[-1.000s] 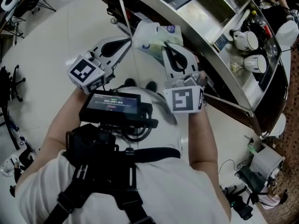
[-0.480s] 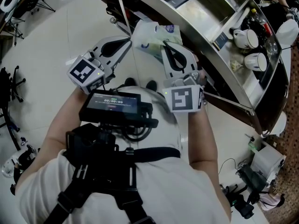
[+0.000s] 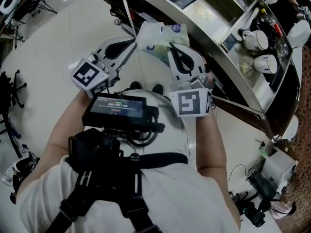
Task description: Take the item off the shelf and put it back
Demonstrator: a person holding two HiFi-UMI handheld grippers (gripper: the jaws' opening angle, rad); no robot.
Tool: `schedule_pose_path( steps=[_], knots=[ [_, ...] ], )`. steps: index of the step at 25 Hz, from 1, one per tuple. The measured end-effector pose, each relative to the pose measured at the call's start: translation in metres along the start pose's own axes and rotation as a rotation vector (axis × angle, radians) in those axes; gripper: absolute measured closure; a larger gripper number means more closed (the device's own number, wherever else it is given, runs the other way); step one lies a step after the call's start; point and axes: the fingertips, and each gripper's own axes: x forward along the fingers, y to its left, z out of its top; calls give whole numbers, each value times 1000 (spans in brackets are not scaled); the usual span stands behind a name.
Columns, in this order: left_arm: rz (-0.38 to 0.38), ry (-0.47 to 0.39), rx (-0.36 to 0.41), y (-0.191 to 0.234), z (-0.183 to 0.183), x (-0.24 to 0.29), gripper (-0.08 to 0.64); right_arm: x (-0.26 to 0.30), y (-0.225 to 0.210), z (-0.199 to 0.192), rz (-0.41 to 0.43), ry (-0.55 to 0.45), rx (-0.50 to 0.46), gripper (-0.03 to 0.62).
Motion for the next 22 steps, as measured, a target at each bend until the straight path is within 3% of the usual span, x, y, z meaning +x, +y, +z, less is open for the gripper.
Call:
schedule_pose_path(
  steps=[12,22],
  knots=[
    [0,-3,3,2,1,2,560,-1,-3,2,-13,-1,-4,584],
    [22,12,-35,3,-12,-1,560,2,6,-18,9,68,-45,584]
  ],
)
